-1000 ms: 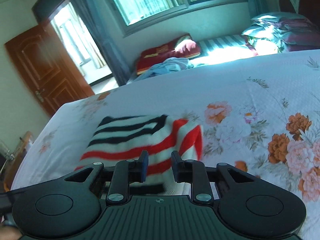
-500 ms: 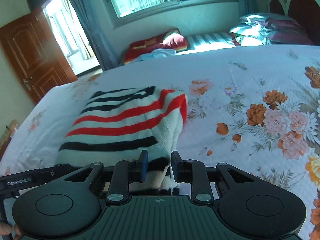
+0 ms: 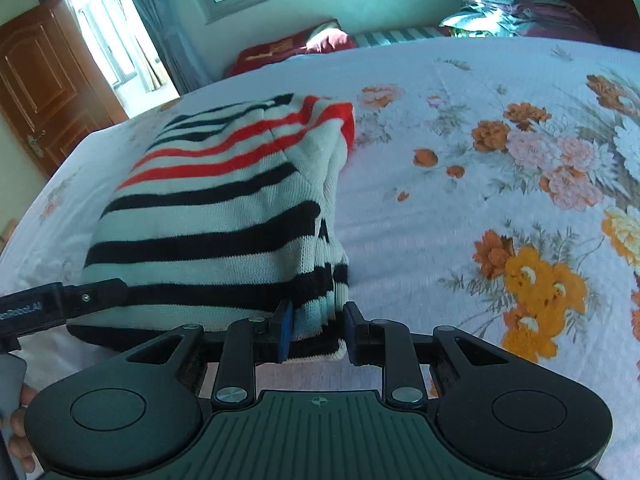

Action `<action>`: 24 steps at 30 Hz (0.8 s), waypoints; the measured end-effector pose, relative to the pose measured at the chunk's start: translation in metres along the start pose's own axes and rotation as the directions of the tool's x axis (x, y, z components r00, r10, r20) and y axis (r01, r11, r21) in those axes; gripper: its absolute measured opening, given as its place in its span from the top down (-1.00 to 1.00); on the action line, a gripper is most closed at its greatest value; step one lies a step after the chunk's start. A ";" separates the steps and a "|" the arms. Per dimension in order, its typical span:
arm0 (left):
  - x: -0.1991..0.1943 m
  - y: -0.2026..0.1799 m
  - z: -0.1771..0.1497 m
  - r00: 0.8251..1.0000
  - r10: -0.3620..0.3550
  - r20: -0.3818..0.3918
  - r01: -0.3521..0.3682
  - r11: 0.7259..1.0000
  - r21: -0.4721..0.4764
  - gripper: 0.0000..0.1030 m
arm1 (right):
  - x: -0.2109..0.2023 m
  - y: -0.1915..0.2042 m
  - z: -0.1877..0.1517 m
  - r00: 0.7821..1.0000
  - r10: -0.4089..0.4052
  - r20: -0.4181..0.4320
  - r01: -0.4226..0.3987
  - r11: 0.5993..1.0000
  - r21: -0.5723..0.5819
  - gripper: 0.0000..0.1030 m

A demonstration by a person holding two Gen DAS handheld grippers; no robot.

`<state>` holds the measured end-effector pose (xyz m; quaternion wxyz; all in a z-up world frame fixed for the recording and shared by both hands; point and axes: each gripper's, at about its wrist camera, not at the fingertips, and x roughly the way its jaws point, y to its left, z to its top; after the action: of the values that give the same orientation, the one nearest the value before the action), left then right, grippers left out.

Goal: Fold small clothes
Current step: 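Lower the folded bundle onto the bedspread with both grippers and press it flat, then open both grippers and pull them back from the folded sweater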

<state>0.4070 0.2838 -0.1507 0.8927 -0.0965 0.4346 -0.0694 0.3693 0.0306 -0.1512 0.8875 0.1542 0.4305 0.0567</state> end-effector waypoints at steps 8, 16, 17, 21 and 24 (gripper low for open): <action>-0.002 -0.010 -0.002 0.989 0.145 -0.022 -0.144 0.989 0.040 -1.00 | 0.003 0.010 -0.003 0.998 -0.057 0.011 0.057 0.998 -0.031 0.49; -0.028 -0.032 -0.012 0.977 0.212 0.033 -0.215 0.970 0.115 -0.99 | 0.002 0.018 0.000 0.995 -0.095 0.007 0.095 0.995 -0.034 0.47; -0.033 -0.030 -0.012 0.980 0.197 0.026 -0.199 0.976 0.085 -0.95 | 0.000 0.019 0.001 0.996 -0.093 0.007 0.093 0.995 -0.033 0.47; -0.062 -0.023 -0.015 0.981 0.183 0.071 -0.184 0.983 0.008 -0.90 | -0.025 0.025 0.001 0.998 -0.051 0.033 0.053 0.998 -0.043 0.46; -0.083 -0.020 -0.018 0.962 0.252 0.108 -0.249 0.968 -0.038 -0.89 | -0.050 0.031 -0.004 0.999 -0.011 0.044 0.015 0.996 -0.084 0.39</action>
<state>0.3409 0.2795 -0.0932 0.9162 -0.0551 0.3932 0.0547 0.3359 0.0491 -0.1069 0.9026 0.1151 0.4095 0.0656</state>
